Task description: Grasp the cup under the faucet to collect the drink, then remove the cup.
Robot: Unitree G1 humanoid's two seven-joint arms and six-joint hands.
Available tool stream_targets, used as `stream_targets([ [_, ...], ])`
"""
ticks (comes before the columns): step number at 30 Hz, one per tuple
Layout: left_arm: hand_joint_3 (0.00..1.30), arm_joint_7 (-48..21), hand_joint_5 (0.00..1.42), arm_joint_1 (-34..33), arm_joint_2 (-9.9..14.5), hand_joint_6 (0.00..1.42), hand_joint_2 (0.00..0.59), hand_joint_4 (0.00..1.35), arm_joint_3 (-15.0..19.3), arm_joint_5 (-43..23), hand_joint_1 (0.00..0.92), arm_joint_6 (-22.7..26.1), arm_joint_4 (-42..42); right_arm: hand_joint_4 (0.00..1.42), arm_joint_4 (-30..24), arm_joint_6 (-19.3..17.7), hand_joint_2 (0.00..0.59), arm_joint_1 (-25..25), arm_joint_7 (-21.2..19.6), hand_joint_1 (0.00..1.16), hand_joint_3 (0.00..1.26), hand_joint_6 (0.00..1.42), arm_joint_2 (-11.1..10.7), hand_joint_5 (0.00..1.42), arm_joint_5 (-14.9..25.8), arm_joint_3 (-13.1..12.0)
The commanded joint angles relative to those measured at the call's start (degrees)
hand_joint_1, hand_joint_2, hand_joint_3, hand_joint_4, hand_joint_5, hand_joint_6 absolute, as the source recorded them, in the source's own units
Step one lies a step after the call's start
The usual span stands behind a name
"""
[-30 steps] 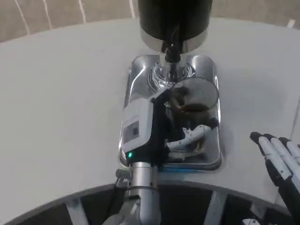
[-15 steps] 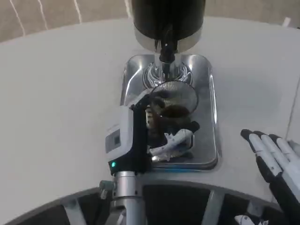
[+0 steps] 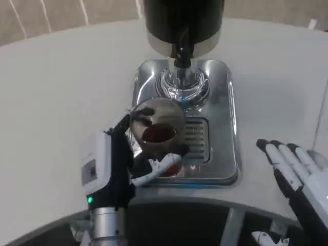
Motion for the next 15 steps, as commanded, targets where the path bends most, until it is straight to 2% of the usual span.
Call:
stream_targets([
  [1,1.11,-2.73,1.34,3.51,2.04,1.42,0.069,1.25,1.83,-0.05,0.688,-0.19,-6.83,0.00,0.94,-1.28,0.419,-0.42,-1.57,0.51,0.00,0.00,-0.69,0.00,-0.25,0.54],
  [6,1.11,-6.32,1.34,8.41,4.30,1.42,0.069,1.25,3.23,0.34,0.688,0.28,-14.38,0.00,1.57,-2.41,0.423,-0.62,-2.93,0.51,0.00,0.00,-1.32,0.00,-0.48,0.79],
  [9,1.10,-8.92,1.34,11.74,5.33,1.42,0.071,1.25,4.10,0.76,0.688,0.59,-19.66,0.00,2.30,-4.45,0.481,0.14,-5.06,0.49,0.00,0.00,-2.31,0.00,-0.43,0.64],
  [12,1.10,-11.52,1.34,15.49,6.64,1.42,0.075,1.25,4.92,1.29,0.686,0.58,-25.20,0.00,3.65,-7.94,0.548,1.98,-9.05,0.39,0.00,0.00,-4.14,0.00,0.54,-0.59],
  [15,1.10,-13.97,1.34,18.68,7.50,1.42,0.087,1.26,5.82,1.78,0.683,0.48,-29.98,0.00,5.34,-11.58,0.567,3.22,-11.71,0.25,0.00,0.00,-6.54,0.00,2.75,-2.31],
])
